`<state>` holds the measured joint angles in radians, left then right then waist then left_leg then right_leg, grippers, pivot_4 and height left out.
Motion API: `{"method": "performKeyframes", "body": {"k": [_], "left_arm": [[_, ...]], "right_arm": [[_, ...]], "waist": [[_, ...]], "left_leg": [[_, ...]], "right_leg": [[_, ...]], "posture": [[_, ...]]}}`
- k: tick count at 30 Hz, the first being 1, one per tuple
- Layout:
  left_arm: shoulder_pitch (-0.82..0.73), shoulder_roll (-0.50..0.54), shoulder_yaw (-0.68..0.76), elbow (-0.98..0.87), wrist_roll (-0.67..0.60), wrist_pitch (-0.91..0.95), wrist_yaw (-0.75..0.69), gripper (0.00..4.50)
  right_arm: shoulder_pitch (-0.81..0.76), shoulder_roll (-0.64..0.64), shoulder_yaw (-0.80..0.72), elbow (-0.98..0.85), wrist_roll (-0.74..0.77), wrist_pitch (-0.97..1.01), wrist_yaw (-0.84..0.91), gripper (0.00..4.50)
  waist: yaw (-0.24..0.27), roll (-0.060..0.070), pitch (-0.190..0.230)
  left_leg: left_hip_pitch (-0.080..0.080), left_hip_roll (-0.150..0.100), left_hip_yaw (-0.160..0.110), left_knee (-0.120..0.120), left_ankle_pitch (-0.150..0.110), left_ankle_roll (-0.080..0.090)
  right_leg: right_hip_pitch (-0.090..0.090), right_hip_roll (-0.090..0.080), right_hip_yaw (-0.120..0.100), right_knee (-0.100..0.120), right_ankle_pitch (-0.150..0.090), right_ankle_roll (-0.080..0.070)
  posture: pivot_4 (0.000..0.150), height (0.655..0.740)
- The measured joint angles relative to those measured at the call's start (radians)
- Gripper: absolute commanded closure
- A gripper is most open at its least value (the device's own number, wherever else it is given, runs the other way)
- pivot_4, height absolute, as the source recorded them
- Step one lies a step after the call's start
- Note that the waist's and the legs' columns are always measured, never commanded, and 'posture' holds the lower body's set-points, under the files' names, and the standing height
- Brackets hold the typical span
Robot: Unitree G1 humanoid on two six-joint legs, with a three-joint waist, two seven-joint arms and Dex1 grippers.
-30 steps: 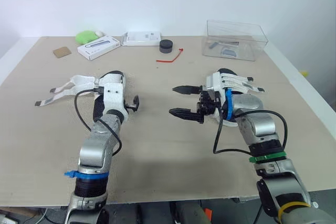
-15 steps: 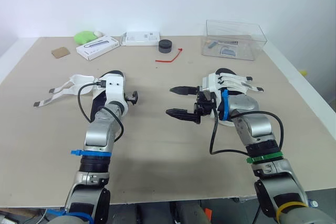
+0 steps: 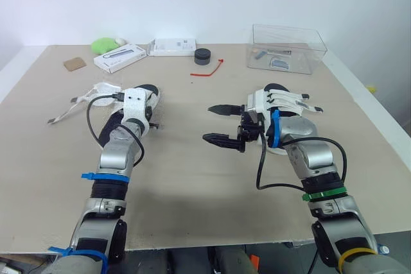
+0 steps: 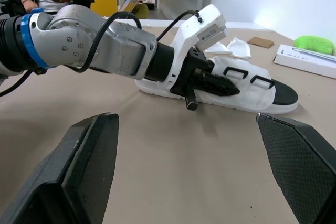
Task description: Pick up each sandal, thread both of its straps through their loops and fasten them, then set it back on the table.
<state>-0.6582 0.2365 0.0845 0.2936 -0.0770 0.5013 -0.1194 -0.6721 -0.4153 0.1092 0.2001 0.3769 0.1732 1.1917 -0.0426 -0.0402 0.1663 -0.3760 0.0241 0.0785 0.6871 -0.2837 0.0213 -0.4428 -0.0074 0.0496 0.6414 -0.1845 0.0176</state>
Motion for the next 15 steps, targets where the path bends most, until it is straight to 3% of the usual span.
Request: {"method": "performKeyframes", "body": {"k": [4,5,6,7,9,10,15], "left_arm": [[0.027,0.036,-0.014,-0.028,-0.019,-0.014,-0.107,4.46],[0.092,0.098,-0.062,-0.108,-0.040,-0.043,-0.235,4.46],[0.103,0.106,-0.071,-0.122,-0.044,-0.048,-0.259,4.46],[0.184,0.184,-0.128,-0.229,-0.064,-0.102,-0.415,4.46],[0.214,0.208,-0.140,-0.270,-0.074,-0.124,-0.482,4.46],[0.279,0.282,-0.156,-0.356,-0.102,-0.169,-0.581,4.46],[0.437,0.435,-0.214,-0.534,-0.159,-0.318,-0.869,4.46]], "right_arm": [[0.001,-0.003,-0.003,0.000,0.001,0.005,-0.004,0.00],[0.006,-0.010,-0.007,-0.005,0.008,0.015,-0.010,0.00],[0.009,-0.015,-0.011,-0.005,0.010,0.017,-0.011,0.00],[0.025,-0.034,-0.031,-0.018,0.013,0.026,-0.014,0.00],[0.031,-0.044,-0.038,-0.021,0.015,0.030,-0.016,0.00],[0.045,-0.050,-0.041,-0.052,0.025,0.039,-0.016,0.00],[0.112,-0.092,-0.053,-0.103,0.044,0.075,-0.018,0.00]], "waist": [[0.000,0.000,0.000],[-0.001,0.000,0.000],[-0.001,0.000,0.000],[0.000,0.000,0.000],[0.004,0.000,0.000],[0.002,-0.001,0.000],[0.002,0.000,0.000]], "left_leg": [[-0.001,0.000,0.000,0.000,-0.001,-0.001],[-0.001,0.001,0.000,-0.001,-0.002,-0.002],[-0.001,0.001,0.000,-0.001,-0.002,-0.004],[-0.003,0.002,0.000,-0.001,-0.004,-0.005],[-0.003,0.002,0.000,-0.001,-0.004,-0.005],[-0.007,0.003,-0.001,-0.001,-0.004,-0.006],[-0.014,0.002,0.001,-0.001,-0.005,-0.007]], "right_leg": [[-0.001,-0.001,0.000,0.000,0.000,0.000],[-0.001,-0.002,0.000,0.000,0.000,-0.001],[-0.001,-0.003,0.000,0.000,-0.001,-0.002],[-0.003,-0.005,-0.002,0.000,-0.002,-0.004],[-0.004,-0.006,-0.004,0.000,-0.003,-0.004],[-0.007,-0.006,-0.004,0.000,-0.003,-0.005],[-0.016,-0.006,-0.004,0.003,-0.006,-0.006]], "posture": [[0.150,0.7400],[0.150,0.7400],[0.150,0.7400],[0.150,0.7400],[0.150,0.7400],[0.150,0.7400],[0.150,0.7400]]}}
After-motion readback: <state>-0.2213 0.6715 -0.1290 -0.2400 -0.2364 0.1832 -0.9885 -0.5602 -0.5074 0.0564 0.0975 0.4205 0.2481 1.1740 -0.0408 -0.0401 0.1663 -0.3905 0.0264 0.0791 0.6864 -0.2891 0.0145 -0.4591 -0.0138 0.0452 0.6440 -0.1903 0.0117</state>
